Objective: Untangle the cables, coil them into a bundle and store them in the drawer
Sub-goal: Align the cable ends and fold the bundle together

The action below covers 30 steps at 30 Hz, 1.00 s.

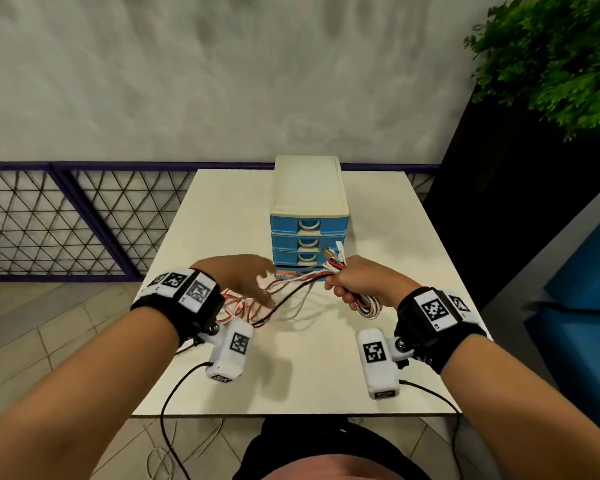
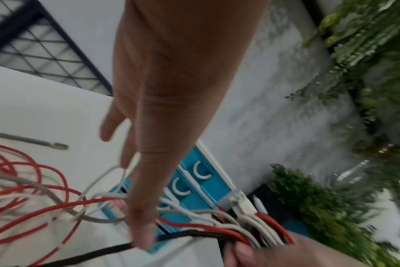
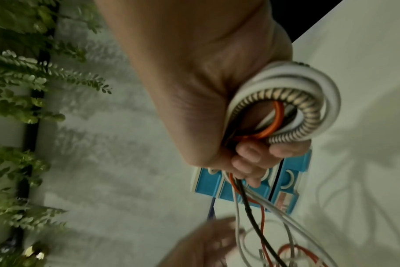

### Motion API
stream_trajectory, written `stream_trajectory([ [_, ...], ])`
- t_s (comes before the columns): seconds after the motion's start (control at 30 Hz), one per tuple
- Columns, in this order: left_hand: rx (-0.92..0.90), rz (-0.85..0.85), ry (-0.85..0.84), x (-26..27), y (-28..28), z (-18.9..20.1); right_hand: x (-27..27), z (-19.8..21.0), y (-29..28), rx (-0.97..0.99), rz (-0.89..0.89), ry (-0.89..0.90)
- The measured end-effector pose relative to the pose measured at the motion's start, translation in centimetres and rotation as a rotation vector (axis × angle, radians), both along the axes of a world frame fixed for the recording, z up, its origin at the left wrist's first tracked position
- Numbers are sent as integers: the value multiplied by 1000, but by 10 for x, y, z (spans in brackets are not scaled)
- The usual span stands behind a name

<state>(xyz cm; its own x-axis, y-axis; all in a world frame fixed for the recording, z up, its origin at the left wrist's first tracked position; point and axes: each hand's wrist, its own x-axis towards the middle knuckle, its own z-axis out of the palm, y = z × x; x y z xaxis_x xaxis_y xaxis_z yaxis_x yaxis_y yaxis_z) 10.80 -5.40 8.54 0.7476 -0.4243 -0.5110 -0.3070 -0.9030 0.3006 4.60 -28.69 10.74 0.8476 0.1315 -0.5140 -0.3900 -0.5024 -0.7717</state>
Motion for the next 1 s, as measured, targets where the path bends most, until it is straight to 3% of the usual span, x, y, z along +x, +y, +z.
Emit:
stream_trajectory([
  [0.1, -220, -60, -28, -16, -32, 16, -4, 0, 10, 6, 112, 19],
  [0.23, -516, 14, 104, -24, -47, 12, -3, 10, 9, 156, 197, 29],
  [0.33, -614, 73, 190, -26, -43, 9, 0, 16, -3, 245, 202, 46],
  [0.43, -660, 143, 261, -29, -37, 9, 4, 16, -12, 284, 167, 24],
  [0.77, -950, 415, 797, -23, -8, 9, 17, -7, -21, 298, -85, -110],
  [0.87, -1067, 455, 733, -25, -11, 8, 17, -17, -14, 340, -150, -135],
  [1.0, -1079, 328, 526, -29, -20, 12, 18, -24, -5, 442, -228, -119],
])
